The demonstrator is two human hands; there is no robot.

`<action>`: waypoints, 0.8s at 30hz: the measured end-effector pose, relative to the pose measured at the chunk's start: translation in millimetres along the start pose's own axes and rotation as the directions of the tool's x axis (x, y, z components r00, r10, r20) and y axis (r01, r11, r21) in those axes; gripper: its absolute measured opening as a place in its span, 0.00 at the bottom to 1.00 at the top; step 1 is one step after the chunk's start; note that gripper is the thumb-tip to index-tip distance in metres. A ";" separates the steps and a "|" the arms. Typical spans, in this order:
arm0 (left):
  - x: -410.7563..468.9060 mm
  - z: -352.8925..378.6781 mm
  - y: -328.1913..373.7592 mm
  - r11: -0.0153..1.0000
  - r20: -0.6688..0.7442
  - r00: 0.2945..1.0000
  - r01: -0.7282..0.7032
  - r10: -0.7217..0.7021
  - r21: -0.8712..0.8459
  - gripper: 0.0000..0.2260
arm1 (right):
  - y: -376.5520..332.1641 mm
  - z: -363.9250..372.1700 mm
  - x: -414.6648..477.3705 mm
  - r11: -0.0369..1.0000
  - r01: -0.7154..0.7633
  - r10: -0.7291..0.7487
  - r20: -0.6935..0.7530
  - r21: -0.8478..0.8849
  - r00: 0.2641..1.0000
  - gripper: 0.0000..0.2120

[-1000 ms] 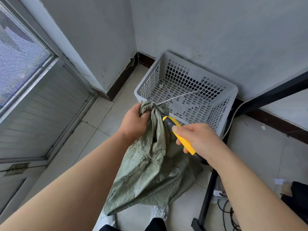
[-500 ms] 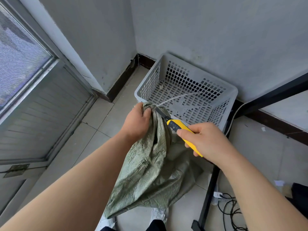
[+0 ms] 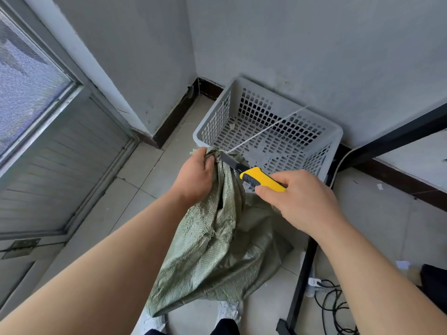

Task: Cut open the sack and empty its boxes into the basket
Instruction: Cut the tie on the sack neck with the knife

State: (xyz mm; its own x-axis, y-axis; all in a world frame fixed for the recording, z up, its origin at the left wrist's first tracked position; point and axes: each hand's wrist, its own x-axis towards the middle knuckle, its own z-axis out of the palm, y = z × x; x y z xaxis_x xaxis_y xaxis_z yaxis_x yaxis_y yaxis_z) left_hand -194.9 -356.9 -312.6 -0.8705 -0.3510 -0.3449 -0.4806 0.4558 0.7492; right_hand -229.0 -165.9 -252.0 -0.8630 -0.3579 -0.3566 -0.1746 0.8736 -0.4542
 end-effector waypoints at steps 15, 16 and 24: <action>1.4 9.3 -1.3 0.998 -0.010 1.000 -0.015 0.016 0.061 0.08 | -8.2 17.8 -8.7 0.987 -0.021 -0.006 -0.169 -0.157 0.986 0.19; 1.6 10.5 -1.8 0.997 -0.009 1.000 -0.017 0.018 0.080 0.08 | -9.3 19.6 -8.9 0.984 -0.022 -0.009 -0.177 -0.177 0.984 0.18; -0.2 18.0 -11.1 0.966 -0.038 0.999 0.043 -0.035 0.255 0.09 | -14.8 28.8 9.3 0.986 -0.019 0.000 -0.115 -0.168 0.993 0.14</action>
State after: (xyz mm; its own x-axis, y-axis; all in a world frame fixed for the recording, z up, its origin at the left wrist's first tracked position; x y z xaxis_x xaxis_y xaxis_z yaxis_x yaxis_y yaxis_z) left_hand -191.2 -347.2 -331.0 -0.8487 -0.3974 -0.3488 -0.5288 0.6338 0.5646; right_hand -220.8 -191.7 -272.1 -0.9117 -0.3180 -0.2601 -0.2353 0.9232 -0.3039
